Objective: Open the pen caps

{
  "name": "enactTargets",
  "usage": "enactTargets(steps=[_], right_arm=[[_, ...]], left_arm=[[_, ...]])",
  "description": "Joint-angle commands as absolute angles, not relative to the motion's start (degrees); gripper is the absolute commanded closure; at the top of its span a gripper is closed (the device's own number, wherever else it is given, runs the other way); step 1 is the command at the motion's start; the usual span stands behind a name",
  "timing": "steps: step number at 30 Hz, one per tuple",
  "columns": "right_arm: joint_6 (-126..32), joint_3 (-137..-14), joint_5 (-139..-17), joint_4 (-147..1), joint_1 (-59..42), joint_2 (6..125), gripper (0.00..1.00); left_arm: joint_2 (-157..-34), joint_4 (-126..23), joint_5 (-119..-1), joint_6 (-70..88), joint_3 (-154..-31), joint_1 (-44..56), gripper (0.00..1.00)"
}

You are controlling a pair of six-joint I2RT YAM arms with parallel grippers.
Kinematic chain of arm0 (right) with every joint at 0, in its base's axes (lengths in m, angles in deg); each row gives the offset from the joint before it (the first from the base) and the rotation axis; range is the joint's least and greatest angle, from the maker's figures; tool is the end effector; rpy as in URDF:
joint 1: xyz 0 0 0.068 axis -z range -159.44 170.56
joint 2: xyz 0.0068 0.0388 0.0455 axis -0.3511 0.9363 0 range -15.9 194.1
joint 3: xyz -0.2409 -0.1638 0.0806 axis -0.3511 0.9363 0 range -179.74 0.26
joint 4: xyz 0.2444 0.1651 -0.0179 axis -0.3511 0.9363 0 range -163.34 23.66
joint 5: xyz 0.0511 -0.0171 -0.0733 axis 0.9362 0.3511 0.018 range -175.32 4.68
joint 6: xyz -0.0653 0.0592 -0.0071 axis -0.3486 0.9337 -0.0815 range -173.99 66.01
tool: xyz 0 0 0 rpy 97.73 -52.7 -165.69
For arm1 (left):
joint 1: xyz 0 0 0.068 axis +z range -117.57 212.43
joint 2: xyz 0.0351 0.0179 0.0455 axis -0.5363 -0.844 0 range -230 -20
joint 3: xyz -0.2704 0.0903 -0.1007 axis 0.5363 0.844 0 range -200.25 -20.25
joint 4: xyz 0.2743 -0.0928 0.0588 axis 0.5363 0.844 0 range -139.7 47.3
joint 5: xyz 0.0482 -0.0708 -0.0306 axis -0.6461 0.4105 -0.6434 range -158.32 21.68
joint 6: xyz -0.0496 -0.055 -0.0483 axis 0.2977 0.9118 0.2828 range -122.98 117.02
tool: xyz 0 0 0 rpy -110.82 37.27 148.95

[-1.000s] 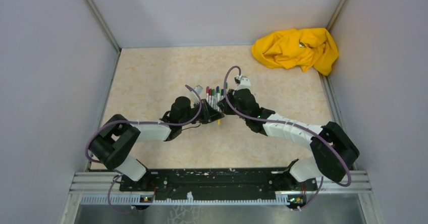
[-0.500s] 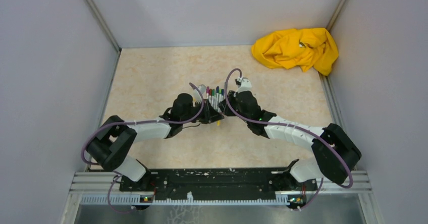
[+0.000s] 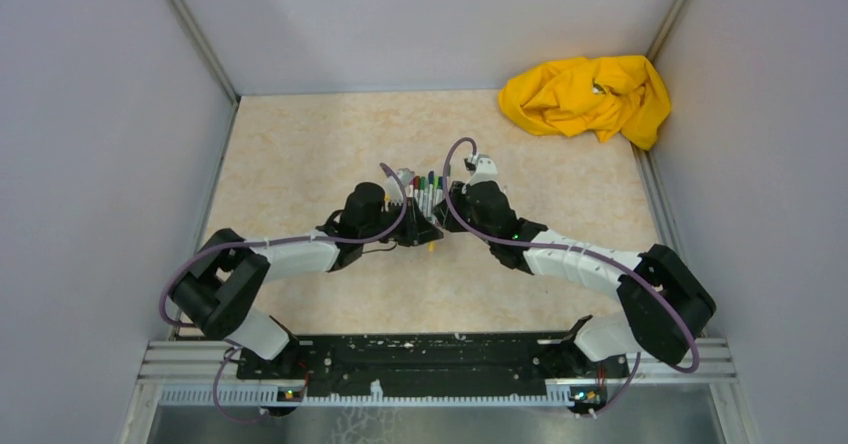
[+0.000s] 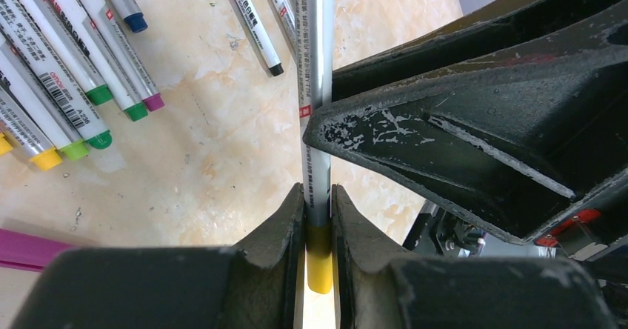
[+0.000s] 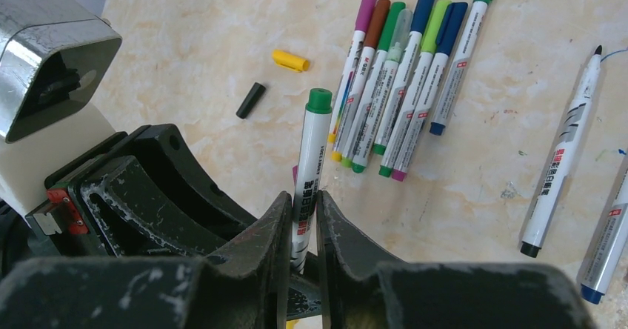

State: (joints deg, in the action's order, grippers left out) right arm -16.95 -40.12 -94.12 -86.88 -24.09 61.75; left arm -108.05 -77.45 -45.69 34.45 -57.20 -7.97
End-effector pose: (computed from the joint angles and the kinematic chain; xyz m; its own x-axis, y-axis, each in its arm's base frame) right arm 0.2617 0.2416 0.2176 -0.5867 0.2571 -0.7679 -0.3025 0.8100 0.5023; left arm 0.2604 -0.2614 0.1686 -0.7668 -0.0840 -0.6363 0.5052 0.5325 -0.6791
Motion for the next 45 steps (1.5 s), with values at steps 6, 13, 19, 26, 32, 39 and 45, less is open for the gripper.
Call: enactTargets(steps=[6,13,19,26,32,39,45], right_arm=[[-16.27,-41.88,-93.7,-90.56,-24.35,61.96,0.83],[-13.83,-41.5,-91.87,-91.23,-23.64,61.67,0.79],[-13.37,-41.4,-91.51,-91.18,-23.3,61.35,0.85],[-13.77,-41.48,-92.44,-90.13,-23.11,60.37,1.0],[-13.91,-41.32,-93.01,-90.54,-22.77,59.54,1.0],[-13.56,-41.05,-92.94,-91.0,-22.58,59.14,1.0],[-13.05,-40.71,-92.63,-91.53,-22.59,59.2,1.0]], left_arm=[[-105.7,-81.64,-41.39,31.82,-56.43,-9.05,1.0],[-104.05,-85.3,-41.72,29.58,-54.04,-9.31,1.0],[-102.87,-84.93,-43.37,27.87,-53.45,-9.49,1.0],[-102.38,-82.3,-46.47,27.73,-53.51,-9.62,0.72],[-102.3,-82.29,-45.2,27.93,-52.98,-9.58,0.59],[-103.19,-83.24,-44.3,28.32,-52.41,-9.79,0.63],[-103.98,-85.46,-44.39,28.75,-51.33,-10.23,0.88]])
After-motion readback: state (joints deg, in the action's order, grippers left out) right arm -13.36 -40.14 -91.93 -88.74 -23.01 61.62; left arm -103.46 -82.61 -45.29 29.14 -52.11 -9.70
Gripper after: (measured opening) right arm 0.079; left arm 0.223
